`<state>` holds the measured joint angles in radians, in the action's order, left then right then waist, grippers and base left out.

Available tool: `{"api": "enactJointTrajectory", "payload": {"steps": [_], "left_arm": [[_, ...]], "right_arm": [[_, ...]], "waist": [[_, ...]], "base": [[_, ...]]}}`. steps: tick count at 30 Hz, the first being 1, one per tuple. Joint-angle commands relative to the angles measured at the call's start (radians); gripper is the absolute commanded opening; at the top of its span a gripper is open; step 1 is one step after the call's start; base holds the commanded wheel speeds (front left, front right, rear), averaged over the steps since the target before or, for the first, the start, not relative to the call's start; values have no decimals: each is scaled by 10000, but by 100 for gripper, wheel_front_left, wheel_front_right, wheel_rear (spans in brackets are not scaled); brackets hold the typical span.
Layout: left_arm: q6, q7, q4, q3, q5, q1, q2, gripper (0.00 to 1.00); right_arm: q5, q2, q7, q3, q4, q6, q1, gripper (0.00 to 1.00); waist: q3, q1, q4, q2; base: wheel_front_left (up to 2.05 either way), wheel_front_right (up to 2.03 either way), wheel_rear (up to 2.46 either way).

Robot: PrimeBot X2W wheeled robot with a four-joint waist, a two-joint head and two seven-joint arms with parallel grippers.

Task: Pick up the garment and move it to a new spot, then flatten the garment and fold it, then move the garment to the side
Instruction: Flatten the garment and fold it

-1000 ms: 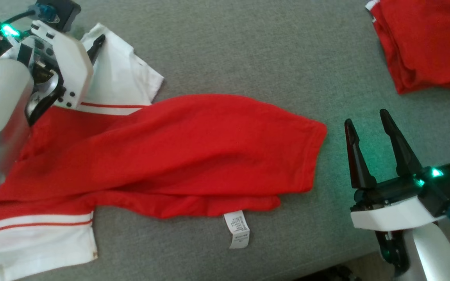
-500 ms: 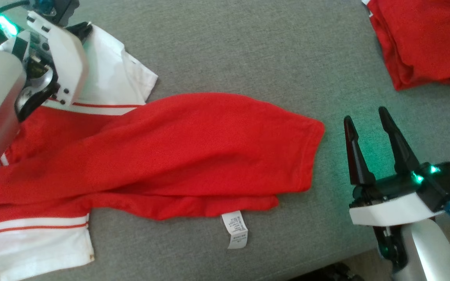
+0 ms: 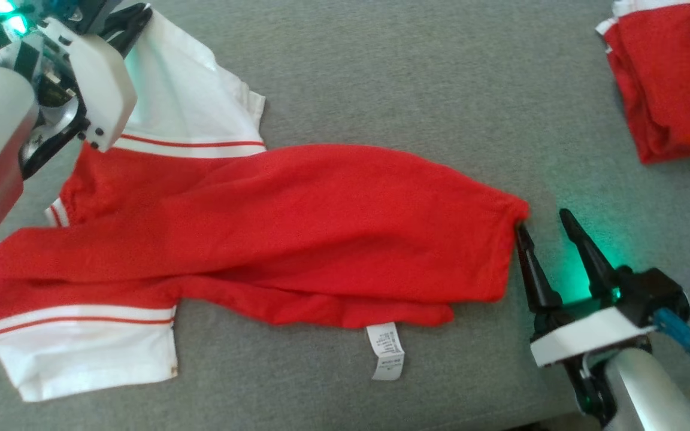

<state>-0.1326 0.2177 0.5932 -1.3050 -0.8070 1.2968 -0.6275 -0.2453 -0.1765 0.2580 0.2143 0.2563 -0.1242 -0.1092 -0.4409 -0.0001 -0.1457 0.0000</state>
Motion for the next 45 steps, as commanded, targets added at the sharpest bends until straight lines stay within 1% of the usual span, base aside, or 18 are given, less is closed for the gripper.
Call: {"api": "enactJointTrajectory", "payload": {"steps": [1, 5, 8, 10, 12, 15, 18, 20, 24, 28, 31, 33, 35, 39, 42, 45], "left_arm": [[20, -93, -138, 343, 83, 663, -251, 0], [20, -247, -187, 283, 91, 738, -232, 0], [19, -333, -202, 267, 90, 735, -236, 0], [19, -367, -206, 260, 85, 719, -241, 0], [19, -398, -205, 255, 85, 701, -240, 0], [19, -497, -215, 251, 128, 636, -215, 0], [19, -686, -207, 250, 229, 568, -216, 0], [19, -1021, -153, 250, 320, 533, -240, 0], [19, -2110, 143, 271, 314, 535, -236, 0], [19, -3196, 427, 429, 319, 621, -160, 0], [88, -4024, 527, 675, 362, 758, -127, 0], [162, -4376, 506, 953, 235, 794, -89, 0], [170, -4571, 379, 1171, 168, 806, -120, 0], [220, -4726, -52, 1464, 245, 796, -329, 0], [280, -4768, -608, 1756, 220, 703, -551, 0], [430, -4785, -1316, 2080, 190, 564, -839, 0]], "right_arm": [[-16, -217, 38, 216, -72, -65, -157, 100], [75, -265, 38, 257, 475, -65, -500, 100], [154, -303, 38, 396, 662, -65, -631, 100], [165, -342, 38, 495, 839, -65, -695, 45], [164, -384, 38, 588, 1026, -65, -747, 0], [128, -466, 38, 746, 1253, -65, -817, 0], [171, -522, 38, 657, 1180, -65, -860, 0], [270, -552, 38, 434, 847, -65, -885, 0], [565, -758, 38, -116, -48, -65, -863, 0], [789, -1346, 38, -622, -854, -65, -1077, 0], [768, -1982, 38, -918, -1235, -65, -1460, 0], [745, -2474, 38, -1042, -1313, -65, -1783, 0], [731, -2919, 38, -1091, -1367, -65, -2130, 0], [575, -3610, 38, -1080, -1491, -65, -2789, 0], [379, -4060, 17, -907, -1617, -65, -3133, 0], [255, -4472, -81, -792, -1850, -65, -3363, 0]], "waist": [[43, 1, 110, 0], [64, 1, 306, 0], [74, 1, 377, 0], [86, 1, 418, 0], [108, 1, 457, 0], [186, 1, 506, 0], [297, 1, 539, 0], [456, 1, 565, 0], [962, 1, 658, 0], [1616, 1, 842, 0], [2149, 1, 1017, 0], [2527, 1, 1138, 0], [2919, 1, 1246, 0], [3660, 1, 1467, 0], [4154, 1, 1617, 0], [4569, 1, 1752, 0]], "base": [[0, 0, 0], [0, 0, 0], [0, 0, 0], [0, 0, 0], [0, 0, 0], [0, 0, 0], [0, 0, 0], [0, 0, 0], [0, 0, 0], [0, 0, 0], [0, 0, 0], [0, 0, 0], [0, 0, 0], [0, 0, 0], [0, 0, 0], [0, 0, 0]]}}
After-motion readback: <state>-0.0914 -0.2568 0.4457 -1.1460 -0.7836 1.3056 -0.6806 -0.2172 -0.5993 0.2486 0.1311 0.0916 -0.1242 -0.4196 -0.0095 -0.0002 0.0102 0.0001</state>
